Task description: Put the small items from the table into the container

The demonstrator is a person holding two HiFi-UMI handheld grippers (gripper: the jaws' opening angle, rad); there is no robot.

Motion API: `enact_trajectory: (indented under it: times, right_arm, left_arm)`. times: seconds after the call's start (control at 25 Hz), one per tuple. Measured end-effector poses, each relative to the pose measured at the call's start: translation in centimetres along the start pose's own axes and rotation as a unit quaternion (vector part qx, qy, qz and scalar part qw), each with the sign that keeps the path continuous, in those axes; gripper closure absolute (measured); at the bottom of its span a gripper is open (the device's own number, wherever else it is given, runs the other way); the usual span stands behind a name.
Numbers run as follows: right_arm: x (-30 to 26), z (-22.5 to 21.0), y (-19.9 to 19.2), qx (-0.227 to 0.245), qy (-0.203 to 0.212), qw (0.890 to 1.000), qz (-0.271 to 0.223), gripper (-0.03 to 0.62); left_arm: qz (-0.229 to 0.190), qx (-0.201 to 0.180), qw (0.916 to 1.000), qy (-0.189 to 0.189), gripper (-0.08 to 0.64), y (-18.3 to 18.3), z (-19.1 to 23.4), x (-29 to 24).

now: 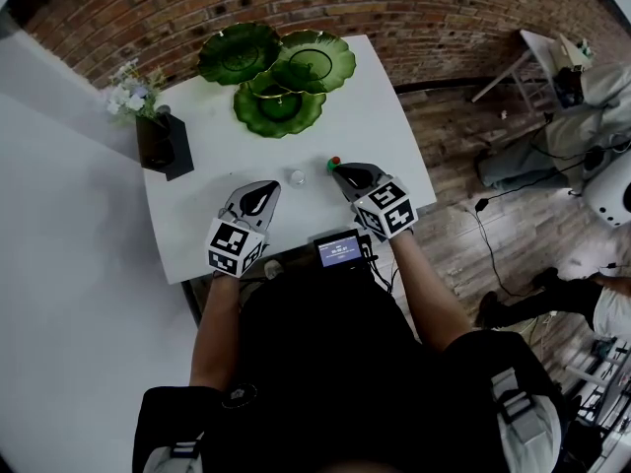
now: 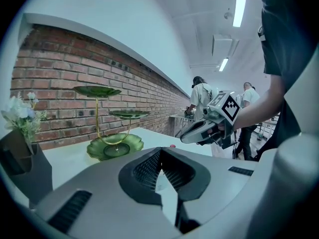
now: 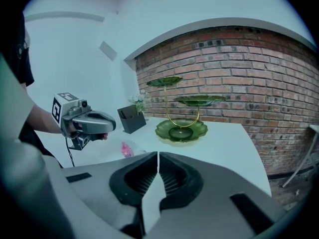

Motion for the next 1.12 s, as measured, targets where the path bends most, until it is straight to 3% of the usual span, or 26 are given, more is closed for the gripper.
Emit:
enact_trajectory:
  times: [0.28, 0.52, 0.72, 1.12]
  right_arm:
    - [0.2, -1.6, -0.1, -0.013, -0.016, 1.000, -0.006, 0.556]
    - [-0.5, -2.4, -1.0, -0.019, -0.013, 1.000, 0.007, 0.382]
    - [-2.1, -2.9, -2.3, -0.016, 0.000, 1.000, 0.025, 0.311]
    - [-5.0, -4.1, -3.9, -0.007, 0.014, 0.999, 0.045, 0.307]
  left_arm:
    - [0.005, 0.005, 1.0000, 0.003, 0.551, -0.3, 0.0, 0.0]
    - [0.013, 0.008, 0.9999, 0.006, 0.551, -0.7, 0.0, 0.2]
    - [0.019, 0.012, 0.9996, 0.014, 0.551, -1.1, 0.3, 0.6]
    - [0.038, 0.022, 0.9986, 0.030, 0.551, -2.0, 0.7, 1.5]
Point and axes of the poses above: the fingertips, and each gripper's own axes: x backward along the fingers, z to its left, y out of its top, the point moved 1 cm from there along x, backward along the fingers, and after that the axes turned 2 degrees about -x, right-handed, at the moved point
